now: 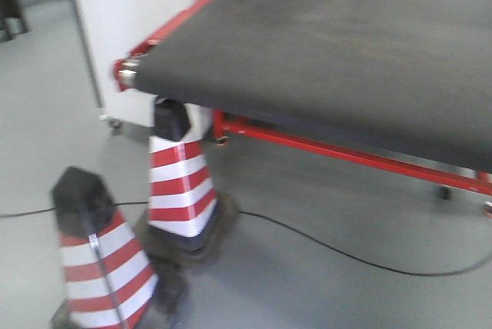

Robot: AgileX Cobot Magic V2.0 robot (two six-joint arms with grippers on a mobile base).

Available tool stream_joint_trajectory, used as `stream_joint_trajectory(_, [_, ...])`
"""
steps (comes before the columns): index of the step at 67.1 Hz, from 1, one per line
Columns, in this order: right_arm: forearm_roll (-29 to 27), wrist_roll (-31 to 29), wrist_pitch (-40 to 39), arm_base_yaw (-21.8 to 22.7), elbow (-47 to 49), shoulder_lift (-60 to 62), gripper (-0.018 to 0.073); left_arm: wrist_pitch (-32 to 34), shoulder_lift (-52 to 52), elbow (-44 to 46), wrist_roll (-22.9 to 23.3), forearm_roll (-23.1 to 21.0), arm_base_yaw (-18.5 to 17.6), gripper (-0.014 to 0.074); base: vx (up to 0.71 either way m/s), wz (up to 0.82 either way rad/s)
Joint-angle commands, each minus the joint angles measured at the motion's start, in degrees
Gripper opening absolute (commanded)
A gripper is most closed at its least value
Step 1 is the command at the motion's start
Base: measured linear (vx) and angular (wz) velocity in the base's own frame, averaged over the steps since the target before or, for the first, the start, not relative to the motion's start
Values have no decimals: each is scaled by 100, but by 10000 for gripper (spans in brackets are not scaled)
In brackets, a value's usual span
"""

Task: Move and align brake pads A on conveyor
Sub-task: 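Turn and approach the black conveyor belt holding both pads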

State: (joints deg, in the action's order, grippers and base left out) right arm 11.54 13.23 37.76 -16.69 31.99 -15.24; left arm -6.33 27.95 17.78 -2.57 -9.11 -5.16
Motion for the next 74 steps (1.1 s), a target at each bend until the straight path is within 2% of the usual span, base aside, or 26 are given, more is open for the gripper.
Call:
stream_joint_trajectory(1, [85,-24,-562,5,163,-71,-4,532,25,170,53,-50,3,-6,11,-85])
stream_joint_trajectory(29, [85,-17,-562,5,163,-70,-4,532,25,170,53,-50,3,-6,8,-71])
stream_joint_trajectory(74, [85,-17,-562,5,163,-70,-4,532,25,170,53,-50,3,-6,9,-15])
